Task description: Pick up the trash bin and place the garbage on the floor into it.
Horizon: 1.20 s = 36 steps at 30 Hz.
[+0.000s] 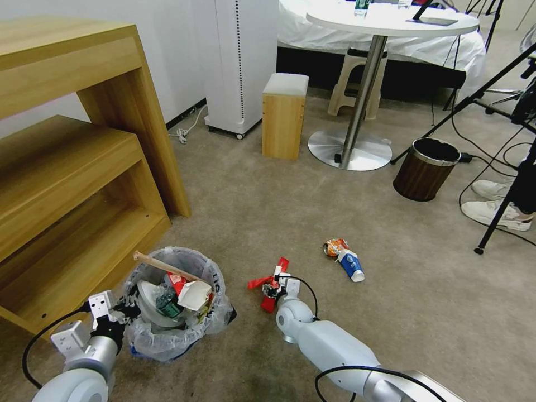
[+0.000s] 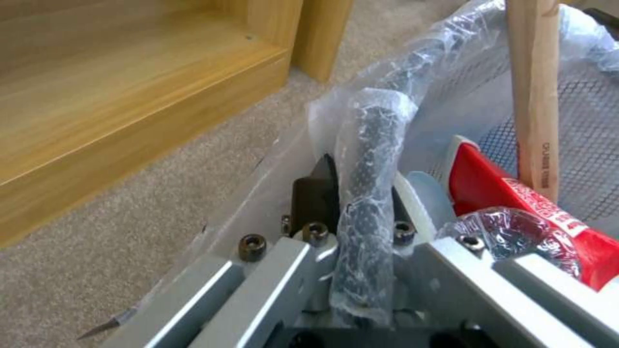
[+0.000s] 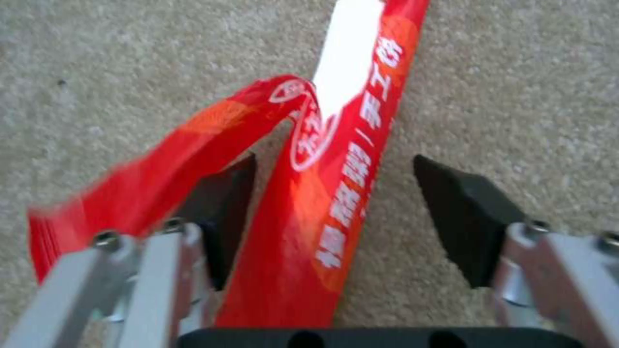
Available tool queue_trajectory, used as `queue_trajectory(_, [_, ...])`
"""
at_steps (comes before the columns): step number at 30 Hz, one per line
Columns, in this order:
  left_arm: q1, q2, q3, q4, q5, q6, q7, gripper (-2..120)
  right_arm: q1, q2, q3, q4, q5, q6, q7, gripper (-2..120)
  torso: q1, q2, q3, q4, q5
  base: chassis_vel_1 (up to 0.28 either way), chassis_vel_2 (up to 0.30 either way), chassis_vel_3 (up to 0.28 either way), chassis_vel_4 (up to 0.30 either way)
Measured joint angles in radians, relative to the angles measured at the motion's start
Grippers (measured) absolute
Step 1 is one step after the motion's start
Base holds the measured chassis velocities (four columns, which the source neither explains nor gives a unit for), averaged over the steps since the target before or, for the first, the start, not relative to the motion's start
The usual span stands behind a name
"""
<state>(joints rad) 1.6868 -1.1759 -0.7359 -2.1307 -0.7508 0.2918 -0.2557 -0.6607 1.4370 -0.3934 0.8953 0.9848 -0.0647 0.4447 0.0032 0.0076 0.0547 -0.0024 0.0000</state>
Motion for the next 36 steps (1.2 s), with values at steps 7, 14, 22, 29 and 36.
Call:
queue_trajectory(7, [-0.002,0.0,0.003,-0.003,-0.002,-0.003,0.0,1,-0.008,-0.008,-0.003,-0.011,-0.018,0.011,-0.004,34,0.0,0.0,0.0,-0.0001,0.0,0.0,0.0,0.0,0.0])
queue_trajectory(14, [-0.002,-0.009,0.014,-0.007,0.0,-0.005,0.003,1,-0.024,-0.038,-0.002,0.004,-0.039,0.023,-0.011,10,0.0,0.0,0.0,0.0,0.0002,0.0,0.0,0.0,0.0])
queue_trajectory(22, [-0.004,-0.01,0.01,0.006,0.002,-0.008,0.005,1,-0.08,-0.153,-0.024,0.2,-0.044,0.1,-0.077,3,0.0,0.0,0.0,0.0,0.0001,0.0,0.0,0.0,0.0])
queue_trajectory(29, [-0.018,-0.006,0.008,0.028,0.002,-0.01,0.005,1,-0.123,-0.389,-0.029,0.471,-0.124,0.237,-0.172,3,0.0,0.0,0.0,-0.0008,-0.0004,0.0,0.0,0.0,0.0])
queue_trajectory(36, [-0.029,-0.01,0.01,0.042,0.003,-0.01,0.004,1,-0.127,-0.527,-0.015,0.67,-0.216,0.376,-0.311,3,0.0,0.0,0.0,0.0001,0.0003,0.0,0.0,0.0,0.0])
